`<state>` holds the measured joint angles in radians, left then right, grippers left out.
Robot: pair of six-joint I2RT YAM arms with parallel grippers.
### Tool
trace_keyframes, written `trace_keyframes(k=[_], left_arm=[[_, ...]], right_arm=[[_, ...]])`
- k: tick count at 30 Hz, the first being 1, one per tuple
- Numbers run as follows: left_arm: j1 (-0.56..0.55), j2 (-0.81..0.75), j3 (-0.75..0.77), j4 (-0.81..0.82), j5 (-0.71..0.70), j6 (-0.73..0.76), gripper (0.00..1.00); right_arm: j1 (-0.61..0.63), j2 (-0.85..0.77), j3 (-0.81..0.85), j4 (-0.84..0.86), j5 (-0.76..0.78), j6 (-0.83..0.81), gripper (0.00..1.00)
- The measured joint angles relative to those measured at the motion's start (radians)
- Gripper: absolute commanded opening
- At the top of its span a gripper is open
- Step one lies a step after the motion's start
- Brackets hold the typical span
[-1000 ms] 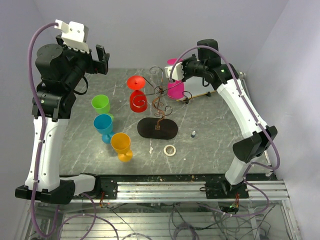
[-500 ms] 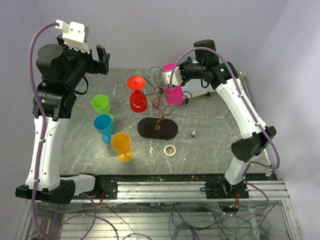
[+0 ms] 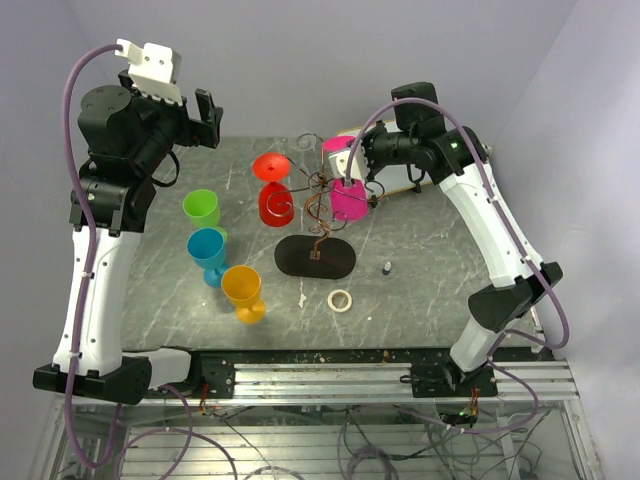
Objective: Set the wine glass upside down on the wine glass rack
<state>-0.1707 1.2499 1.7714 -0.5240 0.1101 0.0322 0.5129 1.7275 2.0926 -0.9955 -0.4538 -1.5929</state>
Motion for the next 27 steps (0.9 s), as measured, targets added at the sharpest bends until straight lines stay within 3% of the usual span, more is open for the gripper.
trace_keyframes(k=[10,27], left_arm=[[0.006,-0.001,-0.003,0.004,0.008,-0.005,1.00],[0.012,0.008,-0.008,0.012,0.045,-0.022,1.00]], right_arm=[[0.000,-0.051,-0.014,-0.022,0.008,0.029,0.00],[0.000,-0.121,-0.154,0.082,0.225,0.156,0.00]])
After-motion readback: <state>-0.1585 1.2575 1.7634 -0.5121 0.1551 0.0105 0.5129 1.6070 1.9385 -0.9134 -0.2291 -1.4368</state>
